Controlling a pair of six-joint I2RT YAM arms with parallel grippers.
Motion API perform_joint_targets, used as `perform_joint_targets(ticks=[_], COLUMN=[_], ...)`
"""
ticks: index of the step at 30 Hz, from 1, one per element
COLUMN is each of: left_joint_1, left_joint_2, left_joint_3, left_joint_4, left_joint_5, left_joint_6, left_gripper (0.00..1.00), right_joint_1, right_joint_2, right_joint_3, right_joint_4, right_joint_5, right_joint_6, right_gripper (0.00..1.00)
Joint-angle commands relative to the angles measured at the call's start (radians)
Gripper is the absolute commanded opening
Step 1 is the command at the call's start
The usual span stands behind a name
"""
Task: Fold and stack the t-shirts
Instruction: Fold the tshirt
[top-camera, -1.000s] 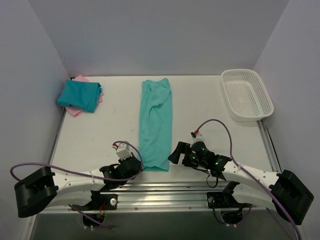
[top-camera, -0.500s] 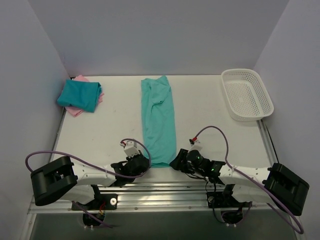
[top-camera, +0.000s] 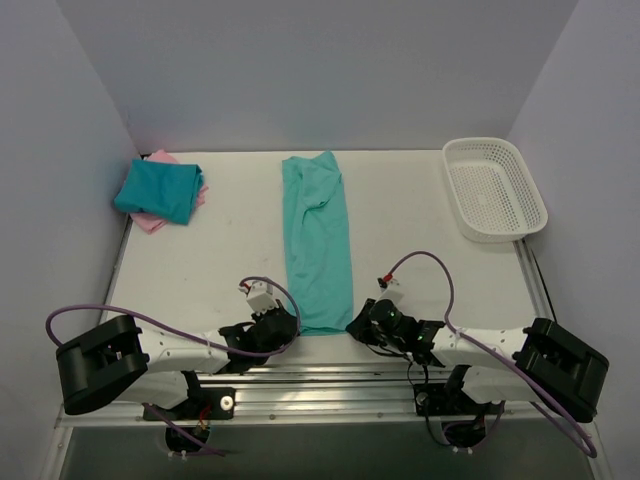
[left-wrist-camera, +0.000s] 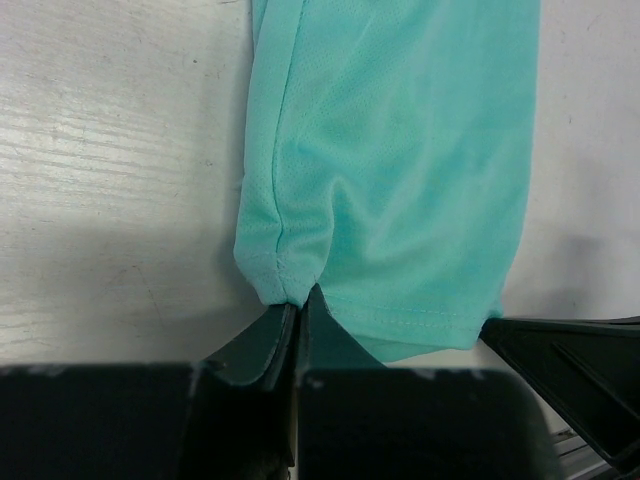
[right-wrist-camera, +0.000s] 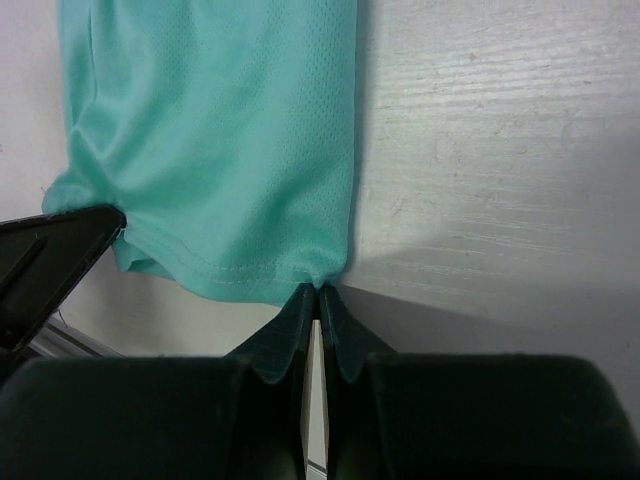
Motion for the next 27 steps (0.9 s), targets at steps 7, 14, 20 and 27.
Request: perform_joint_targets(ticks=[7, 14, 20, 27], left_joint_1=[-0.004, -0.043, -0.161, -0.263], left_joint_2=[-0.028, 0.017, 0.021, -0.084], left_joint_3=[-0.001, 0.051, 0.041, 0.132], left_joint_4=[0.018, -0.035, -0.060, -0.332], left_joint_5=[0.029, 0.059, 0.051, -0.009], left_joint_6=[0.051, 0.103, 0.019, -0.063], left_gripper=[0.02, 0.02, 0.02, 0.02], right_joint_1=[0.009, 0.031, 0.124, 0.212], right_joint_2=[-0.014, -0.189, -0.282, -0.387], right_joint_3=[0.023, -0.008, -0.020, 0.070], right_joint_4=[-0.038, -0.209, -0.302, -0.488], right_joint_5=[0.054, 0.093, 0.110, 0.223], right_joint_6=[-0.030, -0.037, 0.037, 0.076], right_gripper=[0.00, 0.00, 0.00, 0.00])
